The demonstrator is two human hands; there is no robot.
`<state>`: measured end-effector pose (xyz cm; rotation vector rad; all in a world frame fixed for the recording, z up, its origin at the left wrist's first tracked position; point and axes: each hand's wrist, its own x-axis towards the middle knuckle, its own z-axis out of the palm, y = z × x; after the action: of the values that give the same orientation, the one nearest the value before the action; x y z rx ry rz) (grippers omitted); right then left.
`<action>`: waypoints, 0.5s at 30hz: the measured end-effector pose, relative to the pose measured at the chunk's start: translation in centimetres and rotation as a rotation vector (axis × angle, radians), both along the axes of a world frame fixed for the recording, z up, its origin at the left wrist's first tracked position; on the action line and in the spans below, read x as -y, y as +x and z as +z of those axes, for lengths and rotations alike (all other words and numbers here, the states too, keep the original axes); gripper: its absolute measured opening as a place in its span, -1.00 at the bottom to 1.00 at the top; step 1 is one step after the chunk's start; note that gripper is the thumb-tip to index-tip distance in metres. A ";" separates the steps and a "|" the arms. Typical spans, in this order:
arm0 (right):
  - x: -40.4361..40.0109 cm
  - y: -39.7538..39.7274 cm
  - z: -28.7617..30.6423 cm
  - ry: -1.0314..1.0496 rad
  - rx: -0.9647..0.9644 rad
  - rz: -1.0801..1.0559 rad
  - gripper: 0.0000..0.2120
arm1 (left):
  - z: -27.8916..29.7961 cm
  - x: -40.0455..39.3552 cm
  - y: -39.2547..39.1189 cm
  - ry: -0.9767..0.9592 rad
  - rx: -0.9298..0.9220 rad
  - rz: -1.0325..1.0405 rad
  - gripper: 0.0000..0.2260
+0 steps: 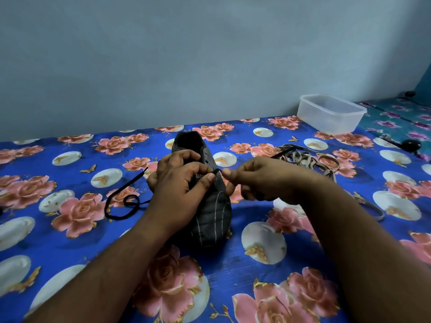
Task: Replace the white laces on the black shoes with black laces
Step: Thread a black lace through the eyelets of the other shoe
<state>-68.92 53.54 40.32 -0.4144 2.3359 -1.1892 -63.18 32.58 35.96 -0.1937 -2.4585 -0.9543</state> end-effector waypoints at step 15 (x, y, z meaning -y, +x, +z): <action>3.1 0.2 -1.7 -0.682 0.164 -0.352 -0.84 | -0.1 0.0 0.0 -0.005 -0.014 0.022 -0.81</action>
<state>-68.73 50.41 38.64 -0.1111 1.8546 -2.1051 -63.20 32.57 35.89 -0.1737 -2.4451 -0.9350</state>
